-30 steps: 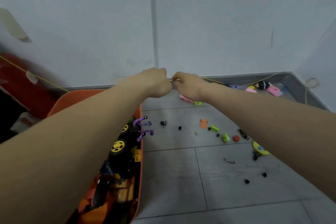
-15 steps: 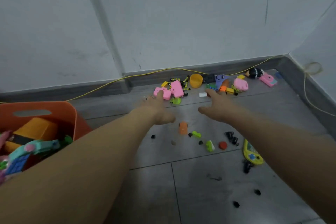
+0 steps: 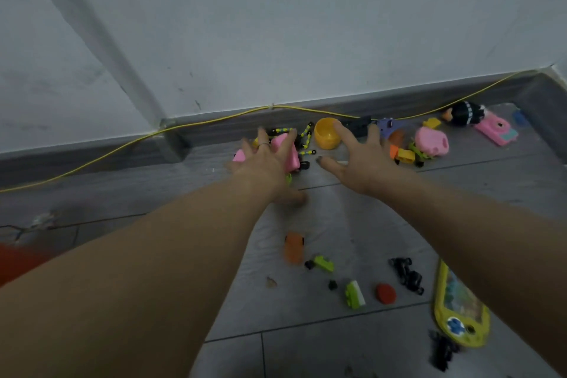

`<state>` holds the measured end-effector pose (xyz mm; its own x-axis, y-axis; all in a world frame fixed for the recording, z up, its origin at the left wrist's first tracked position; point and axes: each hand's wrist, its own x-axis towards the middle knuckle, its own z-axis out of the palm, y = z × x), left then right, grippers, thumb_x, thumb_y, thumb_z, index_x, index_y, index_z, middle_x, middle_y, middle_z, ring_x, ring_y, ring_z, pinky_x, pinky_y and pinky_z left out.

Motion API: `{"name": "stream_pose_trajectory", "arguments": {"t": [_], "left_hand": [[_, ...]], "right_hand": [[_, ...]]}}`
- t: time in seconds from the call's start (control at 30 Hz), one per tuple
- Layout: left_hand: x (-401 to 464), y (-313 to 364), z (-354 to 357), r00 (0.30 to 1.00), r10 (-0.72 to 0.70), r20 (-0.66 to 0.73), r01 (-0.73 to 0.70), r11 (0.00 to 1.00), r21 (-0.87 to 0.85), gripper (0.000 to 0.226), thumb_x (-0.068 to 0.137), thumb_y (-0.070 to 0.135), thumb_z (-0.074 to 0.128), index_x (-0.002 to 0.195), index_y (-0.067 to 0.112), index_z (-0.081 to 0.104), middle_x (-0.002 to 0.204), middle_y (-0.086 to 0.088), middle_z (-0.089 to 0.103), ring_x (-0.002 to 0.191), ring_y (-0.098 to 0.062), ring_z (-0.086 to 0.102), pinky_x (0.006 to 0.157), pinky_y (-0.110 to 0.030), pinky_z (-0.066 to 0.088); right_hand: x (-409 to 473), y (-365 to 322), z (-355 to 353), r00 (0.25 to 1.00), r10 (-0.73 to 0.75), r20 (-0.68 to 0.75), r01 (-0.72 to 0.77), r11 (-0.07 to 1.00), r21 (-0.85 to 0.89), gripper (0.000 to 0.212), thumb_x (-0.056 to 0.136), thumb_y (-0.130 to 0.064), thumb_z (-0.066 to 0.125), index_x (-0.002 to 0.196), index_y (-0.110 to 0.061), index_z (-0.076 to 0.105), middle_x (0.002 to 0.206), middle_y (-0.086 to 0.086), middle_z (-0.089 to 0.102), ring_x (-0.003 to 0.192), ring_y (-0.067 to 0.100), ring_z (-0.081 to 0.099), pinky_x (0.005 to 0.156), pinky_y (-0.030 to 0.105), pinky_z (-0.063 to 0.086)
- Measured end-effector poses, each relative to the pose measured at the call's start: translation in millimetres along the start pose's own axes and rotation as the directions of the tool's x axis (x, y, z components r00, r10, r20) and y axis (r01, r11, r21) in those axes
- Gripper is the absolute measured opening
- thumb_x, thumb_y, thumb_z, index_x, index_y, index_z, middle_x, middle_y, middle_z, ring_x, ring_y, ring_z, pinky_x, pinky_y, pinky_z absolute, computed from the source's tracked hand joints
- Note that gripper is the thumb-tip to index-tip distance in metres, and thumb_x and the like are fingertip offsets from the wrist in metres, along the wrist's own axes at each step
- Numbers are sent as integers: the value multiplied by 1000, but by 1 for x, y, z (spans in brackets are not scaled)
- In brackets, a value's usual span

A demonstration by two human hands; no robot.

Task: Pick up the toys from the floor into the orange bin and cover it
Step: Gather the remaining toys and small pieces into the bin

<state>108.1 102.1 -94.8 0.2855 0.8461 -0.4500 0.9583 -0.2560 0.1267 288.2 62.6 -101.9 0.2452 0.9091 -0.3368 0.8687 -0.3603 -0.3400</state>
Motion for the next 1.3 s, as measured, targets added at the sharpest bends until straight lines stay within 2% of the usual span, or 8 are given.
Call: {"name": "stream_pose_trajectory", "arguments": {"t": [0.13, 0.27, 0.4, 0.57, 0.83, 1.0, 1.23, 1.3], "left_hand": [[13, -2, 5, 998, 55, 4, -55, 995, 87, 121, 61, 75, 71, 145, 55, -14, 161, -8, -11, 144, -47, -3, 99, -74, 29], [21, -1, 5, 993, 84, -81, -82, 996, 29, 100, 63, 63, 77, 140, 51, 14, 147, -11, 19, 129, -46, 24, 91, -65, 42], [26, 2, 2, 993, 97, -73, -98, 995, -6, 79, 67, 52, 78, 127, 39, 28, 137, -11, 23, 119, -46, 34, 87, -61, 47], [27, 1, 4, 988, 149, -44, -147, 988, 47, 79, 68, 53, 78, 127, 42, 26, 134, -13, 25, 114, -47, 40, 87, -59, 48], [19, 2, 11, 986, 161, -36, -155, 980, 127, 83, 72, 58, 73, 136, 47, 21, 140, -13, 21, 122, -49, 36, 87, -58, 50], [4, 8, 15, 989, 149, -7, -146, 975, 168, 87, 73, 57, 74, 139, 44, 19, 144, -16, 18, 120, -47, 41, 86, -55, 52], [-44, 3, 26, 983, 173, 66, -183, 963, 199, 86, 75, 53, 73, 139, 43, 17, 151, -18, 13, 121, -46, 41, 88, -54, 51], [-59, 0, 29, 981, 184, 69, -194, 964, 180, 85, 74, 52, 73, 138, 42, 19, 147, -18, 17, 117, -43, 44, 87, -52, 52]], "right_hand": [[16, -3, 9, 999, 19, 26, -19, 1000, -22, 85, 82, -77, 48, 149, -56, 0, 162, 7, -18, 148, 42, -6, 112, 64, 24], [28, -9, 7, 1000, 10, 2, -10, 999, -50, 70, 84, -74, 49, 143, -50, 21, 161, 11, -15, 147, 44, 0, 108, 64, 29], [31, -5, 8, 998, -34, -50, 24, 984, -178, 52, 87, -66, 51, 127, -35, 41, 156, 15, 0, 138, 45, 20, 95, 58, 38], [23, 8, 16, 969, -182, -168, 148, 969, -200, 42, 90, -54, 56, 119, -24, 49, 154, 20, 11, 124, 49, 39, 88, 46, 45], [1, 20, 22, 945, -272, -179, 215, 934, -286, 41, 90, -55, 54, 105, -17, 53, 161, 11, 10, 128, 43, 40, 71, 36, 38], [-20, 26, 27, 910, -333, -245, 274, 930, -246, 34, 86, -49, 61, 88, -24, 39, 133, 11, 31, 95, 31, 53, 57, 28, 31], [-65, 33, 38, 892, -402, -208, 361, 909, -208, 36, 85, -41, 66, 84, -26, 33, 120, 8, 34, 74, 19, 45, 47, 24, 23], [-76, 33, 37, 893, -404, -198, 371, 910, -184, 32, 87, -34, 65, 83, -22, 36, 111, 3, 34, 67, 21, 46, 47, 27, 30]]}}
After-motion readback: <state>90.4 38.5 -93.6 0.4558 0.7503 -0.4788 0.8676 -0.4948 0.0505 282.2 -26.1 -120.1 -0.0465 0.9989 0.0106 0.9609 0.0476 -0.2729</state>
